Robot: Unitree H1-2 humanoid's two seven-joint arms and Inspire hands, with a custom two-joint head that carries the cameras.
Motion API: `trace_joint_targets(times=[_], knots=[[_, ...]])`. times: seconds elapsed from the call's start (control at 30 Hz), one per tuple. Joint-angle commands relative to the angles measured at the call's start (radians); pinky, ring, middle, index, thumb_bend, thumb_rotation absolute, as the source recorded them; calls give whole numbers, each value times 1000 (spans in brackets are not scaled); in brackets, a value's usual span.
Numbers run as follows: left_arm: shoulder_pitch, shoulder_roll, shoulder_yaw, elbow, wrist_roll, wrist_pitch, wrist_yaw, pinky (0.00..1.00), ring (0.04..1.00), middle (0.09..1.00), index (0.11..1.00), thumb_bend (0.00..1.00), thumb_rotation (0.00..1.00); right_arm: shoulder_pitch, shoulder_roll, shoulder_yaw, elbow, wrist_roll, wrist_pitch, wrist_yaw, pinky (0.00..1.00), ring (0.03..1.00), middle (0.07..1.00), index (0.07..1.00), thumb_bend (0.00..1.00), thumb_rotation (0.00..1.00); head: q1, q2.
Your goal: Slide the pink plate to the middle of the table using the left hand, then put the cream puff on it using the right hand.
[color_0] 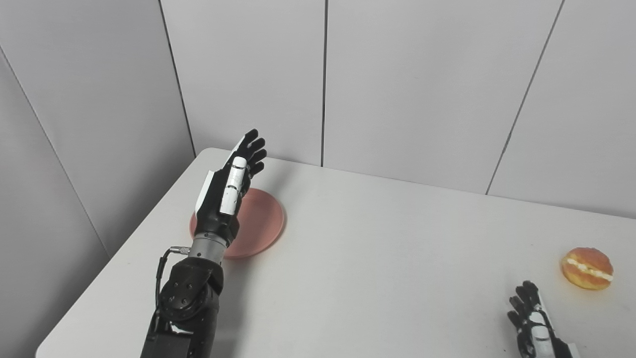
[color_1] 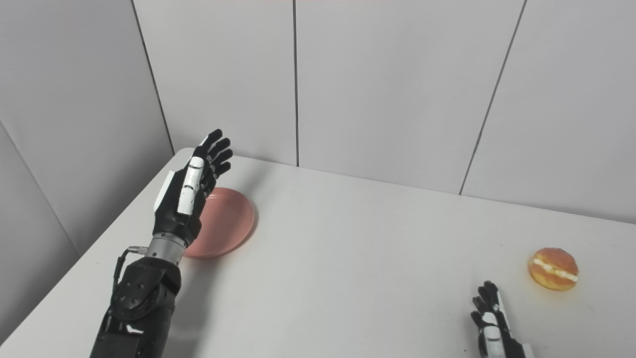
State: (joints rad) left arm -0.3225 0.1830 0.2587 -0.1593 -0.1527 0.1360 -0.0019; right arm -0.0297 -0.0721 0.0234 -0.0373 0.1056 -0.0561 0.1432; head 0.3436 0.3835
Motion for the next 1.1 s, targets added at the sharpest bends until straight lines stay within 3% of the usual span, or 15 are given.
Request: trace_joint_targets(times=[0.0, 0.57, 0.73, 0.87, 1.07], knots=[[-52, 36, 17, 1, -13, -30, 6, 943, 923, 929, 905, 406, 1000, 32, 9, 1, 68, 8, -48, 6, 1000, 1000, 1000, 1000, 240, 1000, 3, 2], [-95, 144, 92, 149, -43, -37, 4, 906, 908, 920, 897, 404, 1000, 29, 9, -5, 72, 13, -37, 6, 1000, 1000, 1000, 1000, 264, 1000, 18, 5], [-100, 163, 114, 192, -62, -12, 12, 872, 894, 904, 885, 392, 1000, 29, 9, -6, 71, 15, -34, 7, 1000, 1000, 1000, 1000, 254, 1000, 20, 9], [-91, 177, 119, 223, -60, -37, 13, 868, 895, 904, 883, 390, 980, 28, 7, -6, 74, 8, -36, 5, 1000, 1000, 1000, 1000, 255, 1000, 21, 11], [-85, 180, 145, 232, -104, -24, 4, 922, 917, 922, 898, 381, 999, 31, 7, -7, 65, 19, -30, 9, 1000, 1000, 1000, 1000, 256, 1000, 27, 20]])
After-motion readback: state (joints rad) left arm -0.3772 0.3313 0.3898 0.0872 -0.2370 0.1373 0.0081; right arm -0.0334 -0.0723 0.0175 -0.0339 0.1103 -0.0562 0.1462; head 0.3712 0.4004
